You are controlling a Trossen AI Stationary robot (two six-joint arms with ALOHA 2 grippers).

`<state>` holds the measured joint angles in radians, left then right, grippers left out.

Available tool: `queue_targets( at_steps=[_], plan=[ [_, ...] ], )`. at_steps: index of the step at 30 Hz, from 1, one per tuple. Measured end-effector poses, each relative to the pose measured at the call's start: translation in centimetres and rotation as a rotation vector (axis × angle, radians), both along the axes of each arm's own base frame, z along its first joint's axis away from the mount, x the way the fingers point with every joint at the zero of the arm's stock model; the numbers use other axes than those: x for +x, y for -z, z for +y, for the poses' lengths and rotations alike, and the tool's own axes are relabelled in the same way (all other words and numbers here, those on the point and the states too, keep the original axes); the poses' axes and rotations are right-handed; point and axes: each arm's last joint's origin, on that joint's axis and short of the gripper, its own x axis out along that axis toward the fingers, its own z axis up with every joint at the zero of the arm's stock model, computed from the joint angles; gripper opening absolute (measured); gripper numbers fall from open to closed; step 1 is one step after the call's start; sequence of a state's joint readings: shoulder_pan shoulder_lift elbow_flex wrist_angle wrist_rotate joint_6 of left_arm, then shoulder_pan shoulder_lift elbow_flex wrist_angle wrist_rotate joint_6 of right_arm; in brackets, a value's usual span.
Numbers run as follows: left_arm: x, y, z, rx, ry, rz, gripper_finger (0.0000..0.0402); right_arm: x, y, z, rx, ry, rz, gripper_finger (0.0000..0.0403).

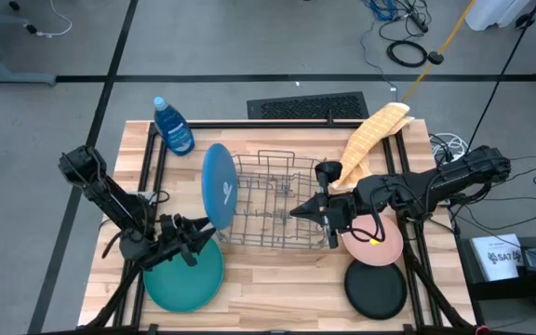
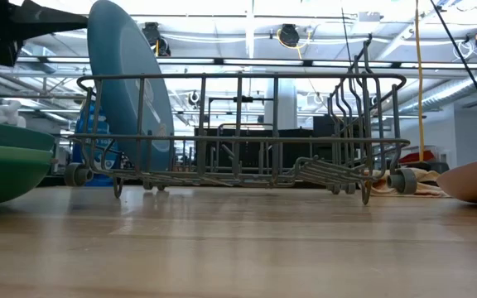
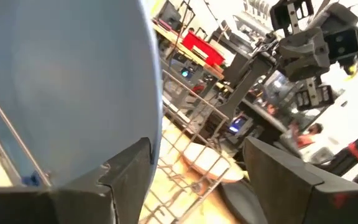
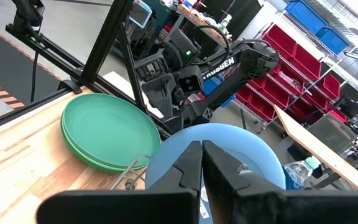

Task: Sort dishes
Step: Put the blue plate into the dish rack, then put the top dark green plate into the dish rack

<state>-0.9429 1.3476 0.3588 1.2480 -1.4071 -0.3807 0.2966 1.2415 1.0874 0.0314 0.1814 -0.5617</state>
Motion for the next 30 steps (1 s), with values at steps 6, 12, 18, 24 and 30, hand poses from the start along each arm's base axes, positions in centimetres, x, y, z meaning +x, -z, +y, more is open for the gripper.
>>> queue_targets(
  at_steps=[6,12,18,24,30],
  plan=[
    [-0.4,-1.3,-0.6,0.125,-0.025,0.067,0.0254,0.0,0.1,0.0,-0.002,0.000,0.007,0.0009],
    [-1.4,-2.2,-0.9,0.192,-0.021,0.106,0.0254,0.0,0.1,0.0,-0.002,0.000,0.007,0.0009],
    [-3.7,-4.0,-1.4,0.294,0.022,0.191,0.0253,0.0,0.1,0.0,-0.002,0.000,0.009,0.0009],
    [-5.7,-5.6,-3.2,0.350,0.142,0.191,0.0253,0.0,0.1,0.0,-0.004,0.000,0.013,0.0009],
    [-6.1,-4.6,-6.1,0.283,0.206,0.148,0.0253,0.0,0.1,0.0,-0.004,0.000,0.013,0.0009]
  ],
)
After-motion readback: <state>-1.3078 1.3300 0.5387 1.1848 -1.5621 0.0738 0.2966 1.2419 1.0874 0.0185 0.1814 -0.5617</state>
